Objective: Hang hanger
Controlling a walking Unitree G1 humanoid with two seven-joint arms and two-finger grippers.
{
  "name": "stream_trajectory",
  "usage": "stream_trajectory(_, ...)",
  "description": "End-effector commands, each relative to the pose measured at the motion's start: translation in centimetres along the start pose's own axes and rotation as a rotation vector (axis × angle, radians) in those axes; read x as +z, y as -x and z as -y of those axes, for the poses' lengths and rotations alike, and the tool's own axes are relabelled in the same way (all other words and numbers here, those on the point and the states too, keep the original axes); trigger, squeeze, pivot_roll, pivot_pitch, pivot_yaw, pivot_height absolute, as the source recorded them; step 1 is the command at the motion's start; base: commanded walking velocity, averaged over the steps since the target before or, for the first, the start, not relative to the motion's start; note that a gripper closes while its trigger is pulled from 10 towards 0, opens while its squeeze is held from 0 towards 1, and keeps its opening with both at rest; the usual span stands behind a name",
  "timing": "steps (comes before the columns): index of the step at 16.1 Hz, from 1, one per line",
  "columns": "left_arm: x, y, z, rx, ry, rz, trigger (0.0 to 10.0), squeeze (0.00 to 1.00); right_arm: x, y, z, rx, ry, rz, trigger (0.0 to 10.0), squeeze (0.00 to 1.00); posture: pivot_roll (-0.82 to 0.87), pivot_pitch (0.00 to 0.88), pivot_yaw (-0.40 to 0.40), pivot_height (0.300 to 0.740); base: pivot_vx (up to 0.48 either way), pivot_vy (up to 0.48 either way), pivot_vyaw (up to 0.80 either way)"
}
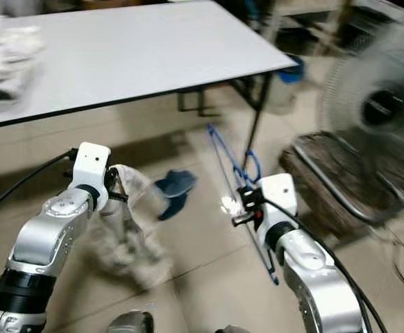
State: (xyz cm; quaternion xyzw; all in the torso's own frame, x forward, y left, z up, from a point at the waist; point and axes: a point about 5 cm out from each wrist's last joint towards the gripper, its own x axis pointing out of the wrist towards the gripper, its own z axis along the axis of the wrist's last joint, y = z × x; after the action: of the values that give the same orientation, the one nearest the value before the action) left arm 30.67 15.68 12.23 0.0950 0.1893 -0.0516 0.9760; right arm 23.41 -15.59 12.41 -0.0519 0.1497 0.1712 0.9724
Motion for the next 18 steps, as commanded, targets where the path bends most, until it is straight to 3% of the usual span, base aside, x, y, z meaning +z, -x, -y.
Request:
stream_trajectory(1,0.7,0.2,0.3,-0.009,-0.001,0.037,10.0,0.00,-0.4,0.1,-0.2,0.025,-0.006,-0.027,10.0,0.00,-0.06,0.044,-0.005,0.740,0.000,0.000,0.80)
stream_trajectory(9,1.1,-0.4,1.3,-0.018,0.057,0.010,10.0,0.00,-0.2,0.9,-1.9,0.250,-0.011,-0.036,10.0,0.00,-0.07,0.040,-0.010,0.740,0.000,0.000,0.80)
stream_trajectory(11,1.8,-0.9,1.5,-0.014,0.040,0.035,10.0,0.00,-0.3,1.3,-1.9,0.315,0.023,-0.046,10.0,0.00,-0.07,0.038,-0.007,0.740,0.000,0.000,0.80)
stream_trajectory(18,4.8,-2.5,1.4,0.024,0.078,0.165,10.0,0.00,0.5,1.1,-1.6,0.348,0.042,-0.031,10.0,0.00,-0.07,0.066,-0.007,0.740,0.000,0.000,0.80)
